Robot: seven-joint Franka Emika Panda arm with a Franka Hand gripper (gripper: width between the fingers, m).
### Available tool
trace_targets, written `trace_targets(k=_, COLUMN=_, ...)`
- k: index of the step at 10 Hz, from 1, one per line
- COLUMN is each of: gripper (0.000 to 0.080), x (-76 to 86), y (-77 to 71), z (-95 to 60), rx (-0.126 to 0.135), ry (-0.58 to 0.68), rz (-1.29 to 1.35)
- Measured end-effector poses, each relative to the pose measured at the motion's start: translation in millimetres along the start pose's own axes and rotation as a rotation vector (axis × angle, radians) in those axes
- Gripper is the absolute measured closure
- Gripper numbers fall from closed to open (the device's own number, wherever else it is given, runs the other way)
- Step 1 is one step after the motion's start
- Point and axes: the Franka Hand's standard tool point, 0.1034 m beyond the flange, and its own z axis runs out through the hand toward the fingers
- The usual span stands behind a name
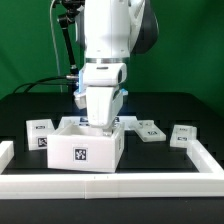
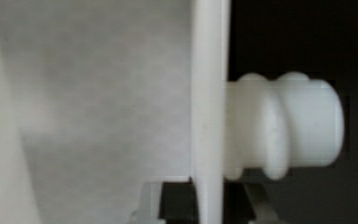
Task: Assemble cabinet
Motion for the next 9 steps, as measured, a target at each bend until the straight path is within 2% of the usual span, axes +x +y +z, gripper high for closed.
trace_targets(k=3, gripper=0.0763, x=2.7, y=0.2, z=-0.2, rx=0.008, ry=-0.003, rz=-0.039)
trace_targets(k=5, gripper=0.0762, x=16.5, y=2.7, z=0.5, rx=0.051, ry=-0.023, rz=-0.110)
trace_targets(k=6, gripper=0.0762, x=26.1, y=6.2, z=1.0, rx=0.049, ry=-0.020, rz=-0.131)
trace_targets(k=8, gripper=0.0762, x=43.1, y=5.6, z=0.9, rx=0.072, ry=-0.029, rz=-0.149)
trace_targets(k=9, gripper=0.0762, x=41.9, y=6.6, z=0.9, rx=0.067, ry=-0.028, rz=-0.150)
